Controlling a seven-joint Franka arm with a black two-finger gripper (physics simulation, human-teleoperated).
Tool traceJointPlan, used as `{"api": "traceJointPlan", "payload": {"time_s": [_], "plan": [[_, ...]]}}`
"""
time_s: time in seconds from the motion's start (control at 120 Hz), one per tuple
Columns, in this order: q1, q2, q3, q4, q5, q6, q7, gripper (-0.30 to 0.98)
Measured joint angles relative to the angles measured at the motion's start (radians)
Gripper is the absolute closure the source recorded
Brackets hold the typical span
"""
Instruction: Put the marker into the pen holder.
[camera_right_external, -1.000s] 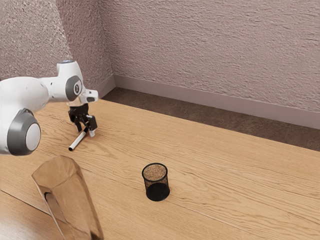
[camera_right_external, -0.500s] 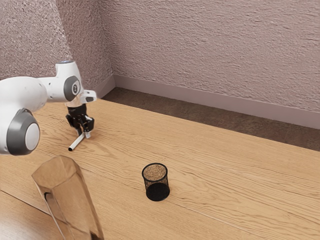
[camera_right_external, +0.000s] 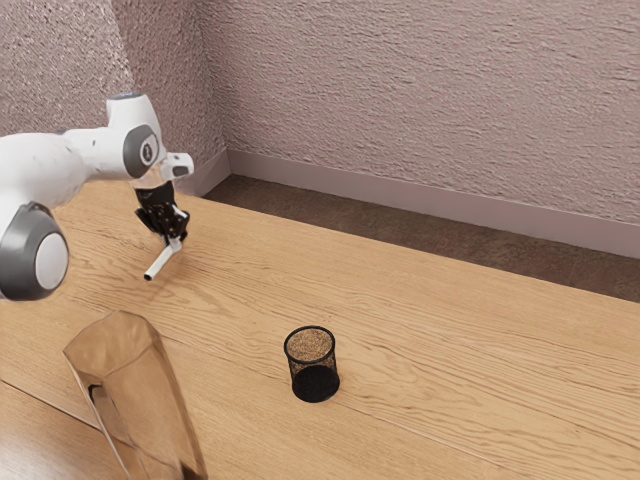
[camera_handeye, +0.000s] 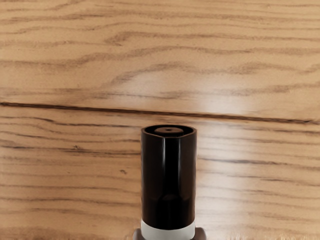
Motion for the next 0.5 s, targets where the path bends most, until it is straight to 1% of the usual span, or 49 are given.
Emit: {"api": "traceJointPlan", "payload": {"time_s": [0.067, 0.167, 0.217, 0.292, 0.392, 0.5], "plan": [[-0.017, -0.056, -0.017, -0.024, 0.005, -0.001, -0.007, 0.78], [-0.061, -0.171, -0.045, -0.127, -0.008, 0.010, -0.018, 0.79], [-0.089, -0.244, -0.052, -0.221, -0.033, 0.043, -0.022, 0.79], [-0.143, -0.309, -0.056, -0.301, -0.069, 0.098, -0.029, 0.79], [-0.207, -0.371, -0.057, -0.388, -0.103, 0.182, -0.038, 0.79], [-0.262, -0.413, -0.057, -0.448, -0.117, 0.277, -0.048, 0.79]]}}
